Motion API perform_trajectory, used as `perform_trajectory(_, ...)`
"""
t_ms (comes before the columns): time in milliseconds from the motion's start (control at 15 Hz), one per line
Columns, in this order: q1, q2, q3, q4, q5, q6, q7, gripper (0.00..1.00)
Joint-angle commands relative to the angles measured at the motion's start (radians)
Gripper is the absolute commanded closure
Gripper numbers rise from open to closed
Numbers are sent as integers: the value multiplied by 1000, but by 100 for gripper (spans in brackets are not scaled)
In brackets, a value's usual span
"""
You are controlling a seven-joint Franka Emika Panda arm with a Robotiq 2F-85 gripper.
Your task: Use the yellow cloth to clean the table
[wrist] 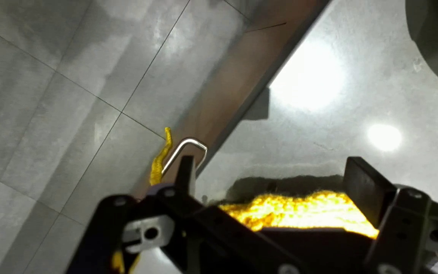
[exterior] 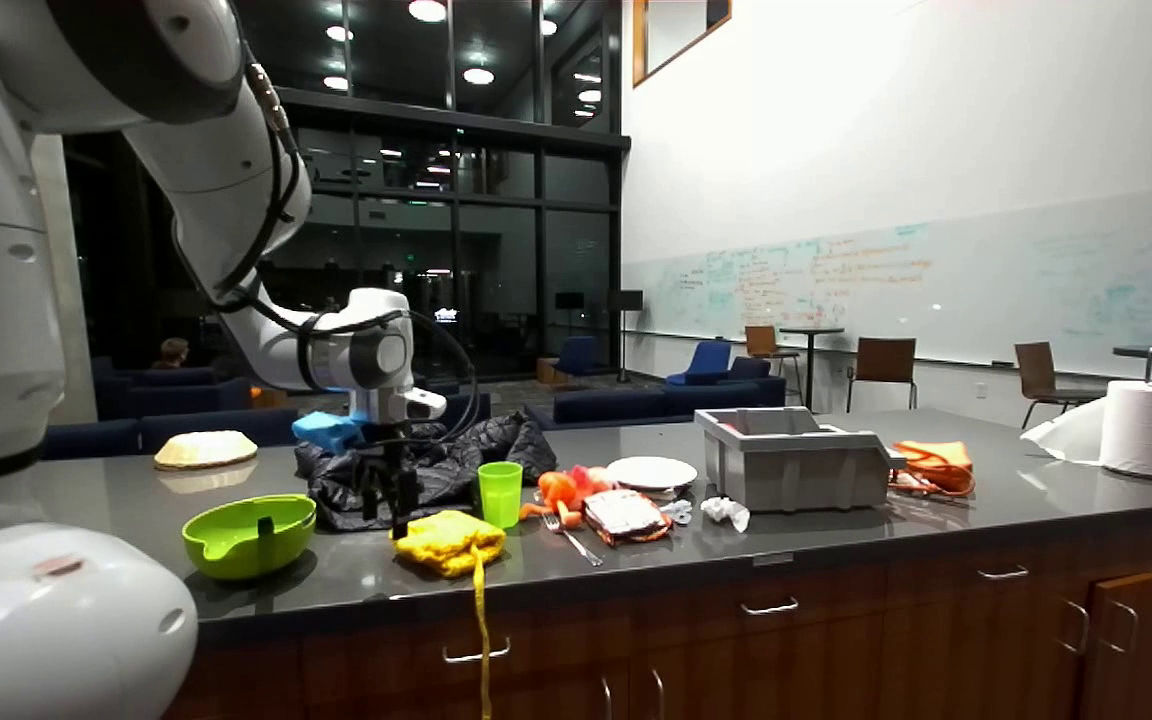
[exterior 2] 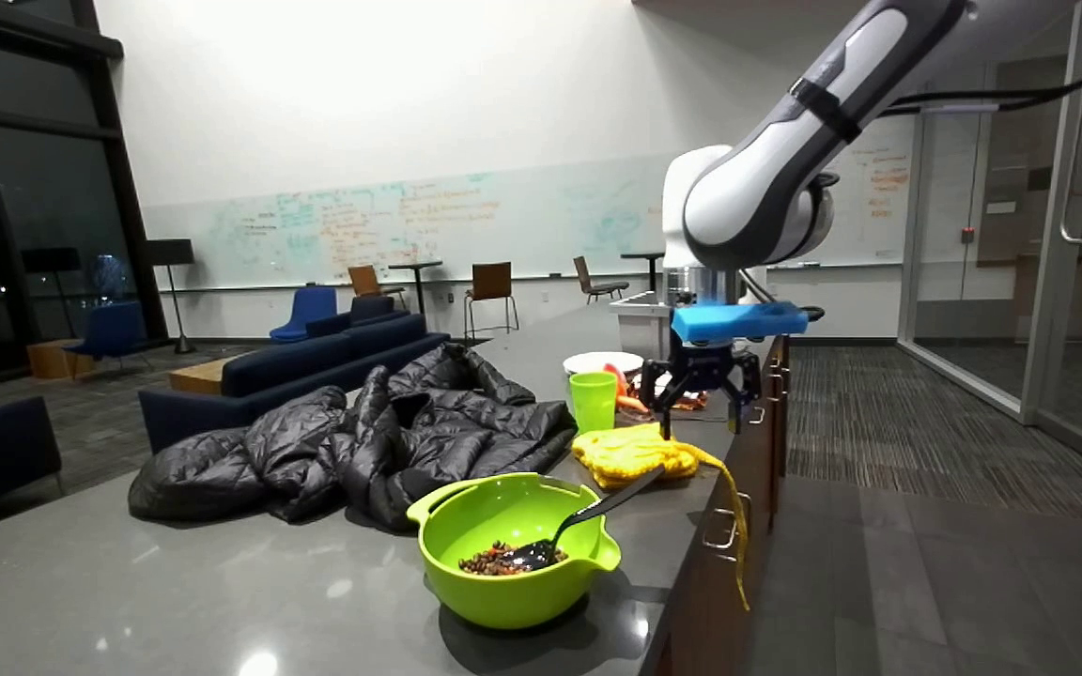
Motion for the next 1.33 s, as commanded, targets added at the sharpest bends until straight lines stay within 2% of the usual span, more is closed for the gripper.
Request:
perform_trajectory(0,34,1,-31,9,0,-17,-3,0)
perform_trajectory(200,38,0,-31,17,-1,-29,-5,0)
perform_trajectory(267,37,-7,-32,1,-8,4,-2,0)
perform_trajectory(533,37,52,-58,-20,30,297,-50,0)
perform_trajectory(733,39,108,-77,-16,35,438,-81,0)
perform_trajectory(867,42,141,-84,-5,62,481,-119,0)
perform_trajectory(1267,44,197,-87,40,146,496,-212,0)
